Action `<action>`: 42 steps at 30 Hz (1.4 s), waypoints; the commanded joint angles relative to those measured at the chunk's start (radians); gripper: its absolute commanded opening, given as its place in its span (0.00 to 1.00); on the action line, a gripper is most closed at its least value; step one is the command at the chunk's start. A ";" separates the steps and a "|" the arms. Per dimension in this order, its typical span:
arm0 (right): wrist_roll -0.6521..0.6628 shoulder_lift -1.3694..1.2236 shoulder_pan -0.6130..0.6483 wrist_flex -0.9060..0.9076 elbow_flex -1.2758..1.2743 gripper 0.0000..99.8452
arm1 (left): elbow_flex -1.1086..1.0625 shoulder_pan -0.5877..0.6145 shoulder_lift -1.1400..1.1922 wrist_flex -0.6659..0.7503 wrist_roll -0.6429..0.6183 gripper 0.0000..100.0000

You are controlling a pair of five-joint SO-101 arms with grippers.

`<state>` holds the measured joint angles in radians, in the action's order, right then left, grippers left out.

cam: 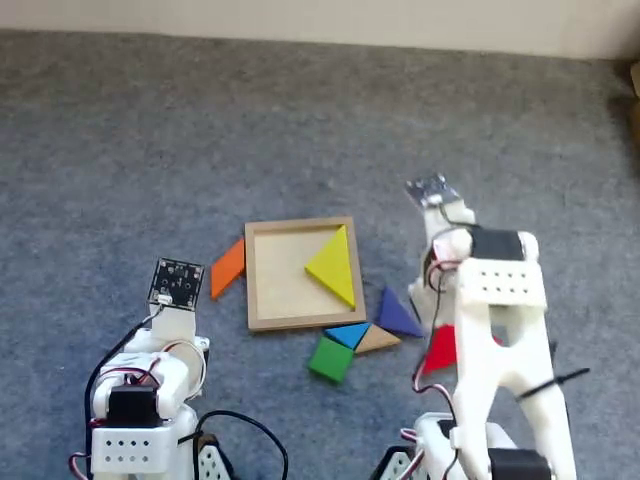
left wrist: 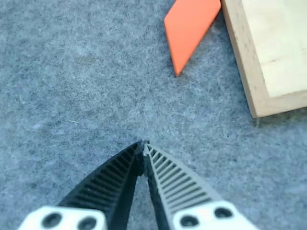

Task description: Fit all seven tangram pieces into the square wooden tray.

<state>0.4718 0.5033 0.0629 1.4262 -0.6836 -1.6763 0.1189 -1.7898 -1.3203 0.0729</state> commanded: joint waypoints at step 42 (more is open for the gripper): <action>-0.077 0.071 -0.059 -0.591 -0.432 0.27 | -0.021 0.012 -0.027 -0.006 -0.003 0.01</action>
<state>0.4350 0.5447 -0.0445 0.9229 -1.1178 -1.6763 0.1189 -1.7898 -1.3203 0.0729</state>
